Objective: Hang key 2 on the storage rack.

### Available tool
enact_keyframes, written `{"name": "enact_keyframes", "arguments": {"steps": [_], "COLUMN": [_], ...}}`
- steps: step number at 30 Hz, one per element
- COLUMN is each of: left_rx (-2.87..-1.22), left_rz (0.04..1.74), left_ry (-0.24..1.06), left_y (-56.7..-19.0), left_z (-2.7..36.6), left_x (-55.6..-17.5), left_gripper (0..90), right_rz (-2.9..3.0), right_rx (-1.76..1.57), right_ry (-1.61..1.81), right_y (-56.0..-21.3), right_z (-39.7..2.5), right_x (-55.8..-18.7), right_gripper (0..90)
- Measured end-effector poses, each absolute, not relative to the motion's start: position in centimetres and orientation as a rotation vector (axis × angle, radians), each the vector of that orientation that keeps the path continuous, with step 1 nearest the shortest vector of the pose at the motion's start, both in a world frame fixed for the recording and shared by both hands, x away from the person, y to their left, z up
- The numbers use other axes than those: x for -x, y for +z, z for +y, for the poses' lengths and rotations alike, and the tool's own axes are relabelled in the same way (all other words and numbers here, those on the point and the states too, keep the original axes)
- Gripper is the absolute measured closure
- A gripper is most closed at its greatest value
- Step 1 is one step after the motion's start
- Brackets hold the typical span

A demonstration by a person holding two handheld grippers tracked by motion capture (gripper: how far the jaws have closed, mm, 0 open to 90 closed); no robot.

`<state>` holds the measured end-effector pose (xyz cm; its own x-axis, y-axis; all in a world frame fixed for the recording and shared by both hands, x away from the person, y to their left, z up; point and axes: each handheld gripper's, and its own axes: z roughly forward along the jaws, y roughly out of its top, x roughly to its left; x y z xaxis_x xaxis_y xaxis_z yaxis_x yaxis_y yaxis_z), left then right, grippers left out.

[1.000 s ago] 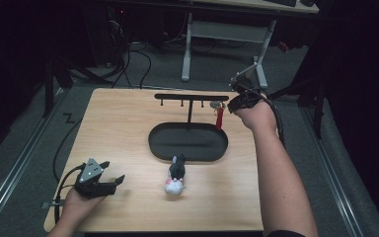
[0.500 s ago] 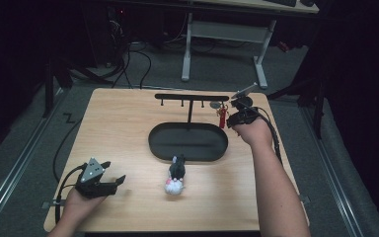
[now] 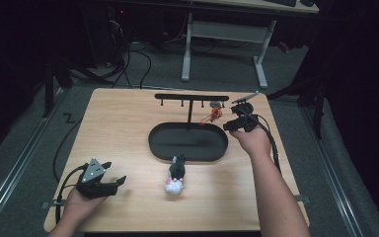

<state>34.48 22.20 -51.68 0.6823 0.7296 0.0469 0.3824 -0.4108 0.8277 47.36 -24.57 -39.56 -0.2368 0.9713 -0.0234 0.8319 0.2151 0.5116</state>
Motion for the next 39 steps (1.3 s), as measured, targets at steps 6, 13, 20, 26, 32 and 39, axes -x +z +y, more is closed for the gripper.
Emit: {"name": "enact_keyframes", "arguments": {"steps": [6,13,20,26,32,39], "left_rx": [-2.041,-2.040,-2.039,-2.029,-1.995,-1.971], "left_rz": [0.853,0.842,0.843,0.840,0.915,0.897], "left_ry": [0.520,0.526,0.505,0.504,0.504,0.488], "left_y": [-51.6,-51.6,-51.8,-52.0,-52.4,-51.8], "left_z": [21.9,21.6,21.3,20.7,19.8,17.5], "left_x": [-34.3,-34.1,-33.9,-33.7,-34.1,-33.7], "left_gripper": [23.5,23.5,24.1,25.1,27.8,41.8], "right_rz": [2.137,2.125,2.100,2.068,1.966,1.977], "right_rx": [-1.596,-1.546,-1.514,-1.476,-1.444,-1.447], "right_ry": [0.652,0.717,0.772,0.835,0.960,1.047], "right_y": [-40.6,-41.9,-45.0,-47.8,-49.8,-51.1], "right_z": [-24.9,-25.1,-25.8,-26.3,-26.4,-27.5], "right_x": [-43.8,-40.4,-36.8,-33.4,-29.7,-28.2], "right_gripper": [36.5,35.3,36.3,35.4,37.4,38.1]}}
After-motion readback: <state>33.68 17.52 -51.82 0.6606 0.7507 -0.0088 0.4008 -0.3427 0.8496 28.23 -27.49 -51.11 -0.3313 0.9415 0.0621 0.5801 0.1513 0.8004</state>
